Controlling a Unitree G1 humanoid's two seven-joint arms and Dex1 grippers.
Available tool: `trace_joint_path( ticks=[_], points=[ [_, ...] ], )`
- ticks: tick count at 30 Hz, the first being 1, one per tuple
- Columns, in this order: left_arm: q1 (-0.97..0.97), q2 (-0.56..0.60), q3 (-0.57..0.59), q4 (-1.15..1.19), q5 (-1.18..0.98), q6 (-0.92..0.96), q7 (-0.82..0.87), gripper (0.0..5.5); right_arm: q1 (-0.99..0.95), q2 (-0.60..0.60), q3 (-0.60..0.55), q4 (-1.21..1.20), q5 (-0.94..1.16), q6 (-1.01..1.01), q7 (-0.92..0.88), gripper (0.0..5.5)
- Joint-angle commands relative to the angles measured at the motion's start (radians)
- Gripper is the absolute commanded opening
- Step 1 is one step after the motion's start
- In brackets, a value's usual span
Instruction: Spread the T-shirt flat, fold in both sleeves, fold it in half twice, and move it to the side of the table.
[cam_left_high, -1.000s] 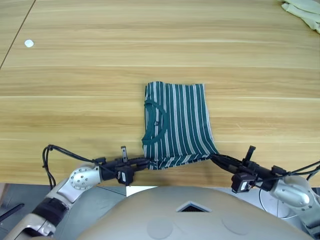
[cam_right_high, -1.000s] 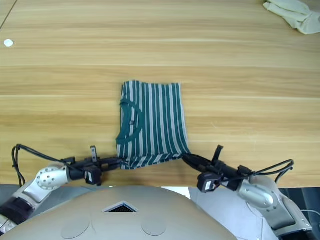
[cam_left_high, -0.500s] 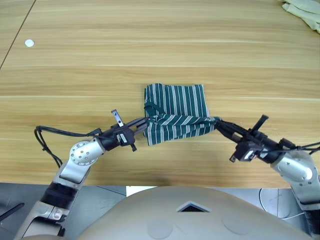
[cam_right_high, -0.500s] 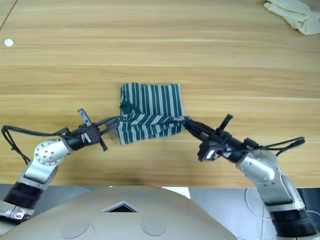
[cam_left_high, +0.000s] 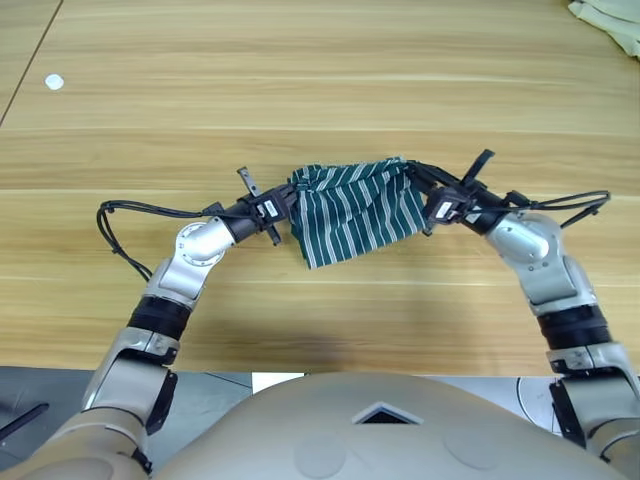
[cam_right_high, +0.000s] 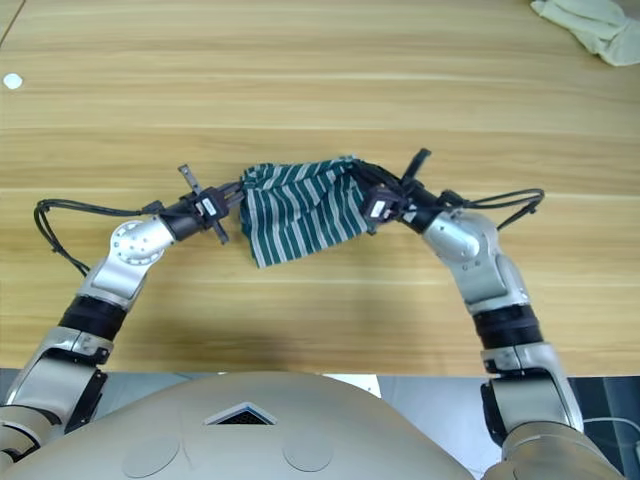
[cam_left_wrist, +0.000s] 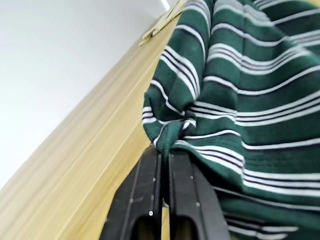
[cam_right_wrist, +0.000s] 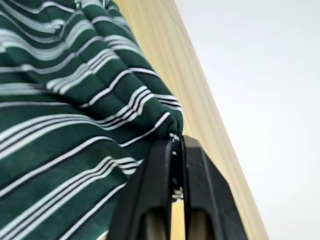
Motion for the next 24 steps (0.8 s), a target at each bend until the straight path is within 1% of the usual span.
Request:
trace_joint_path(
  ticks=[1,3,4,7,11,12,15,18,21,23,24],
  points=[
    [-0.078,-0.025,0.021,0.115,0.026,-0.015,0.04,0.34,-0.098,0.036,0.028,0.139,-0.049,0.002,-0.059,0.07],
    [-0.102,-0.039,0.025,0.164,0.019,-0.023,0.043,0.62,-0.137,0.052,0.046,0.21,-0.072,-0.012,-0.085,0.07],
    [-0.116,-0.048,0.024,0.191,0.019,-0.028,0.043,0.87,-0.153,0.058,0.054,0.243,-0.082,-0.019,-0.101,0.44],
    [-0.141,-0.067,0.025,0.242,0.012,-0.037,0.043,1.27,-0.174,0.065,0.071,0.299,-0.095,-0.032,-0.125,0.85],
    [-0.161,-0.073,0.054,0.291,0.023,-0.029,0.101,1.99,-0.204,0.081,0.073,0.356,-0.111,-0.025,-0.192,1.62],
    [-0.161,-0.069,0.067,0.303,0.027,-0.028,0.123,2.09,-0.21,0.089,0.066,0.37,-0.104,-0.024,-0.208,1.66],
    [-0.161,-0.05,0.114,0.328,0.016,-0.021,0.181,2.14,-0.193,0.099,0.039,0.355,-0.075,-0.021,-0.246,1.66],
    [-0.138,-0.02,0.17,0.319,0.013,-0.025,0.247,2.14,-0.092,0.078,0.009,0.206,-0.046,-0.023,-0.25,1.66],
    [-0.102,0.012,0.225,0.223,0.007,-0.032,0.294,2.14,0.05,0.045,-0.014,-0.001,-0.036,-0.011,-0.229,1.66],
    [-0.081,0.004,0.218,0.128,0.02,-0.029,0.293,2.14,0.136,0.022,-0.029,-0.087,-0.043,0.006,-0.219,1.66],
    [-0.072,-0.002,0.202,0.078,0.045,-0.032,0.296,2.14,0.18,0.008,-0.014,-0.113,-0.064,0.007,-0.205,1.66]
  ],
)
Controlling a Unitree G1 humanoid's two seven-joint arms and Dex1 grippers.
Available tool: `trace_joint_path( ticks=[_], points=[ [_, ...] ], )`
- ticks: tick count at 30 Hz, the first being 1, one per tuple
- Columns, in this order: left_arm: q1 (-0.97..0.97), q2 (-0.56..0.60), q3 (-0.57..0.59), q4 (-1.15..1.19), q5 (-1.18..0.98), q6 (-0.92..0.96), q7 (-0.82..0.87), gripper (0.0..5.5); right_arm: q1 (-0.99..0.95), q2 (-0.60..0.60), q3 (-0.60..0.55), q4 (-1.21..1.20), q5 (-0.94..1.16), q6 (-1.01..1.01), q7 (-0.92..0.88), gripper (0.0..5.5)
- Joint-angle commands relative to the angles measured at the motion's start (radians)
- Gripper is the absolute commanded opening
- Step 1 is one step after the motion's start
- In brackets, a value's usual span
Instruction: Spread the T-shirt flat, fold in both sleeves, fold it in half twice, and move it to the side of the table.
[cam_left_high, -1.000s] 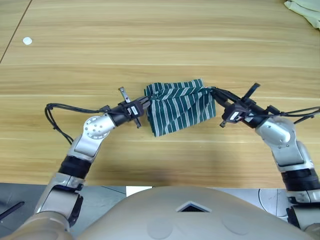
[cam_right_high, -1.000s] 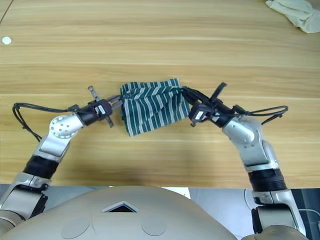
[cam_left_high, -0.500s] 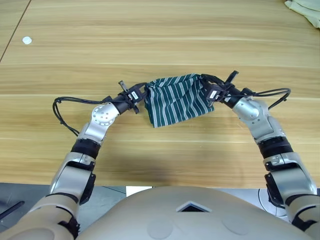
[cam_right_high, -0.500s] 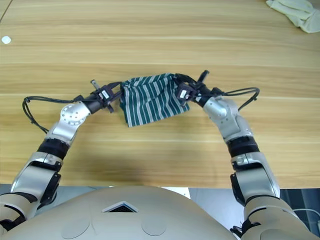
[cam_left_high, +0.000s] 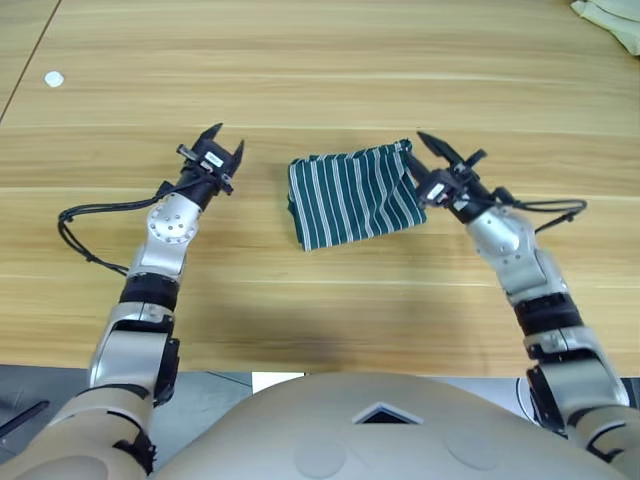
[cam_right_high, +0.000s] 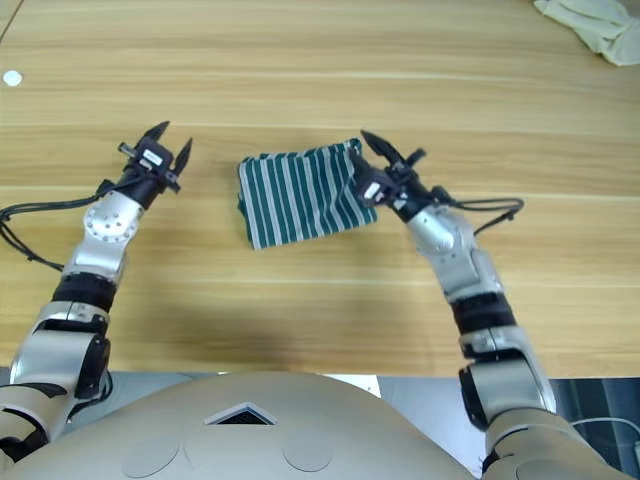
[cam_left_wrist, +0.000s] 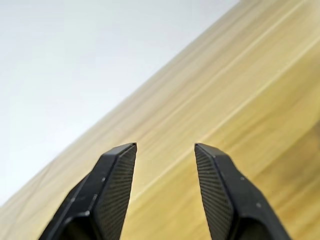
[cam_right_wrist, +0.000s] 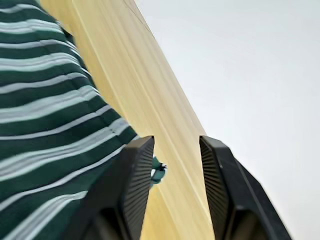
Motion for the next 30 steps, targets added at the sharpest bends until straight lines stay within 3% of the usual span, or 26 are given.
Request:
trace_joint_path(
  ticks=[1,6,14,24,30],
  points=[
    [0.032,-0.013,-0.03,-0.18,0.055,-0.002,0.008,2.14,0.148,-0.062,0.006,-0.127,-0.042,0.023,0.044,1.66],
    [0.033,-0.056,-0.171,-0.306,0.15,-0.057,-0.056,2.14,0.161,-0.07,0.04,-0.013,-0.11,0.043,0.028,1.66],
    [-0.166,-0.178,-0.388,-0.042,0.414,-0.113,0.021,2.14,-0.037,-0.029,0.1,0.27,-0.17,0.031,-0.035,1.66],
    [-0.425,-0.328,-0.452,0.326,0.526,-0.091,0.267,2.14,-0.036,-0.084,0.096,0.079,-0.151,0.026,0.005,1.66],
    [-0.473,-0.338,-0.469,0.443,0.529,-0.089,0.346,2.14,-0.131,-0.069,0.106,0.197,-0.174,0.039,-0.019,1.66]
  ],
)
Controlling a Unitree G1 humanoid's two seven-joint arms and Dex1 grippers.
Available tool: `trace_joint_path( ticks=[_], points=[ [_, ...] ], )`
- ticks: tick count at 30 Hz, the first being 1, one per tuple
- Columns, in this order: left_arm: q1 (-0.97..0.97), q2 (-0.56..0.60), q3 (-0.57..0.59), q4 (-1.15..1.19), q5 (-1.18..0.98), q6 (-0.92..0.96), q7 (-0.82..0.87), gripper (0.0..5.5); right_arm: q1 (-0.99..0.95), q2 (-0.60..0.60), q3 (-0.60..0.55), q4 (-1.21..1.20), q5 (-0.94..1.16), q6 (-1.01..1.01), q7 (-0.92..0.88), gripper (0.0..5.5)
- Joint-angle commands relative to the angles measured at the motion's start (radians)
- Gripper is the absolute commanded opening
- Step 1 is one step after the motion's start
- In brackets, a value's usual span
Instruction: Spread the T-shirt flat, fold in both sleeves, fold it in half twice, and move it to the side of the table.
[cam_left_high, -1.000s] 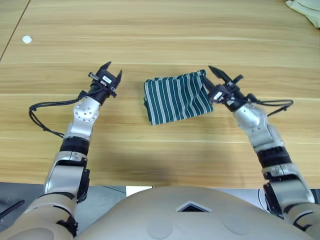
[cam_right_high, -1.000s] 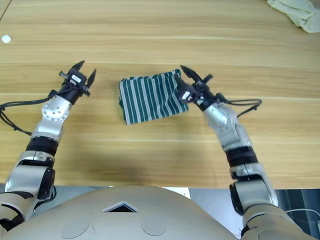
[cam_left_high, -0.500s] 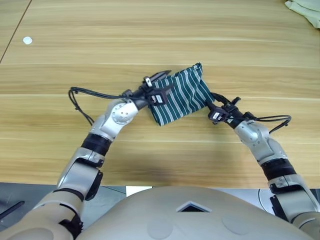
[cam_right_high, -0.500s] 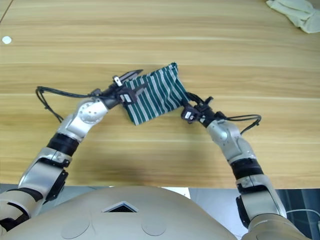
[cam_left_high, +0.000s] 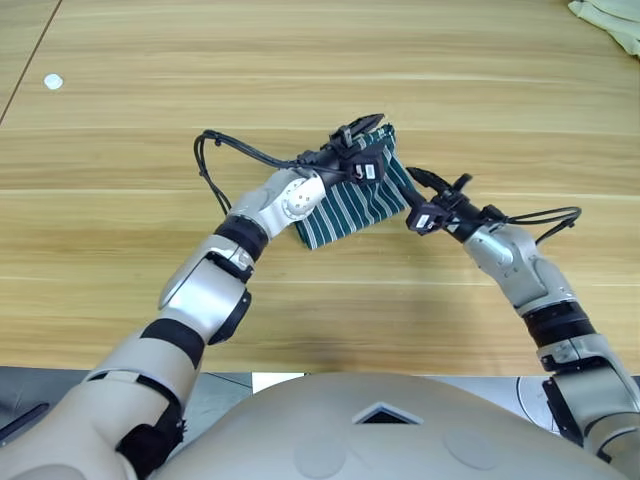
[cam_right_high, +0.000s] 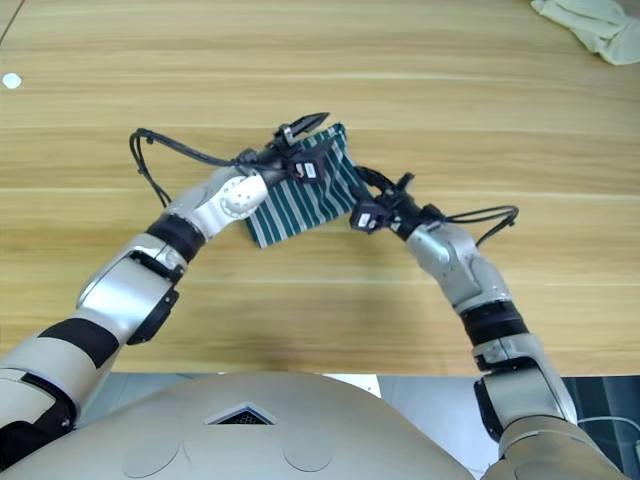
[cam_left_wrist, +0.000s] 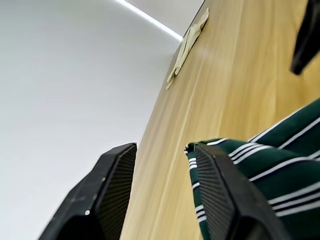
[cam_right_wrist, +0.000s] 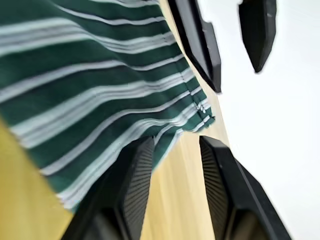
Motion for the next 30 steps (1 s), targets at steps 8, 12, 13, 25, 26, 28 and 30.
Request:
trace_joint_path(
  ticks=[8,12,13,25,26,28,30],
  points=[
    [-0.014,-0.001,-0.034,0.071,0.011,-0.024,0.033,2.14,-0.192,0.084,0.133,0.398,-0.097,-0.02,-0.042,1.66],
    [-0.009,0.008,-0.054,0.089,0.022,-0.015,0.012,2.14,-0.169,0.07,0.167,0.398,-0.103,-0.048,-0.051,1.66],
    [-0.01,0.011,-0.056,0.099,0.022,-0.005,0.013,2.14,-0.162,0.063,0.171,0.39,-0.104,-0.05,-0.052,1.66],
    [-0.05,0.049,-0.041,0.245,0.023,0.115,0.037,2.14,-0.082,0.0,0.156,0.258,-0.068,-0.02,-0.035,1.66],
    [-0.052,0.053,-0.035,0.253,0.017,0.12,0.037,2.14,-0.079,-0.003,0.157,0.255,-0.067,-0.019,-0.033,1.66],
    [-0.06,0.056,-0.02,0.264,0.004,0.123,0.042,2.14,-0.074,-0.008,0.16,0.249,-0.066,-0.02,-0.027,1.66],
    [-0.072,0.054,0.007,0.263,-0.022,0.081,0.049,2.14,-0.075,-0.008,0.162,0.247,-0.067,-0.02,-0.024,1.66]
  ],
)
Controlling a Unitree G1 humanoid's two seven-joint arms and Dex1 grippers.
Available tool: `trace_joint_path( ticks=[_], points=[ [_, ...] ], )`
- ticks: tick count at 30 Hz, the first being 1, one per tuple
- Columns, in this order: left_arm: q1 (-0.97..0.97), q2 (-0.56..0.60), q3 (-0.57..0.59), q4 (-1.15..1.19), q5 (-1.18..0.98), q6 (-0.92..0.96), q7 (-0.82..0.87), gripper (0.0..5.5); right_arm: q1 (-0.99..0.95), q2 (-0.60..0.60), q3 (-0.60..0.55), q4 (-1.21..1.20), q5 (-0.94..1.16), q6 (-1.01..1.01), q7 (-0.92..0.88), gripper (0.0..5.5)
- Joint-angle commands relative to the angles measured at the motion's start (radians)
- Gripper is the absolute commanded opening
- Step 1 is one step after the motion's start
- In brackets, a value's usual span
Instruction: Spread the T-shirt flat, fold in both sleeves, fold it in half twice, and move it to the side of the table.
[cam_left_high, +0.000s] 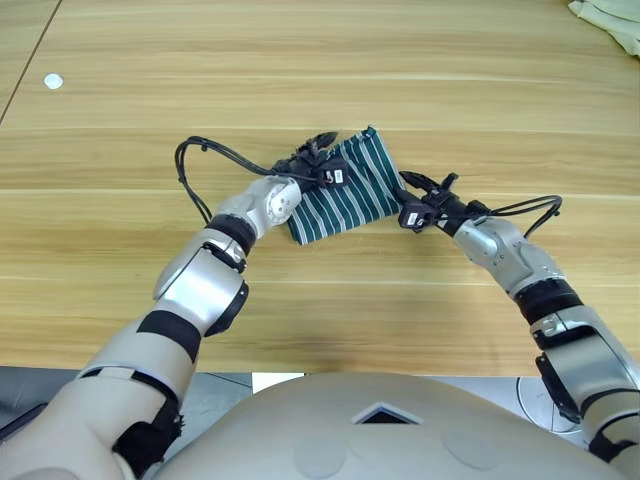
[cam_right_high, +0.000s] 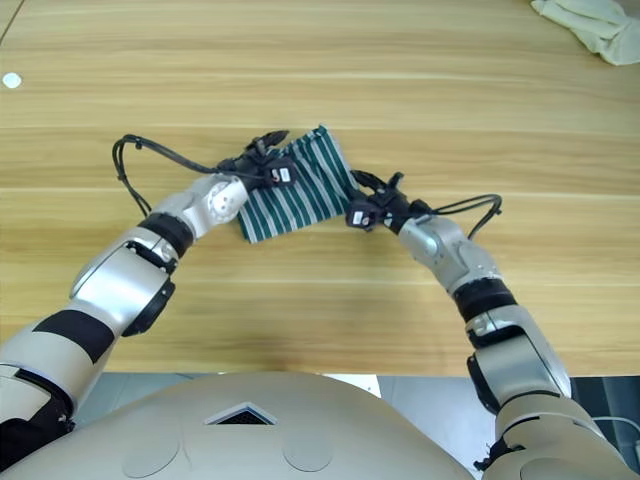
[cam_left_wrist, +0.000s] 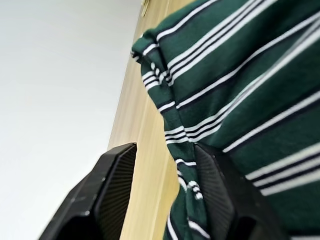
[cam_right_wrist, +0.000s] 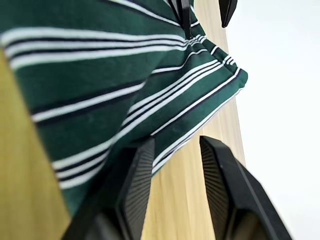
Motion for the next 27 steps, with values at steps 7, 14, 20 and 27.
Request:
trace_joint_path(
  ticks=[7,14,20,27],
  points=[
    [-0.057,0.046,0.171,-0.05,-0.183,-0.294,0.032,2.14,0.035,0.014,-0.044,-0.083,0.05,-0.007,-0.009,1.66],
    [0.167,0.124,0.439,-0.369,-0.593,-0.477,-0.104,2.14,0.046,0.208,-0.132,-0.353,0.436,0.066,0.112,1.66],
    [0.405,0.078,0.548,-0.646,-0.854,-0.252,-0.211,2.14,-0.195,0.405,-0.132,0.229,0.511,0.183,0.288,1.66],
    [0.529,0.019,0.589,-0.817,-0.943,-0.09,-0.274,2.14,-0.391,0.43,-0.264,0.602,0.613,0.389,0.44,1.66]
  ],
)
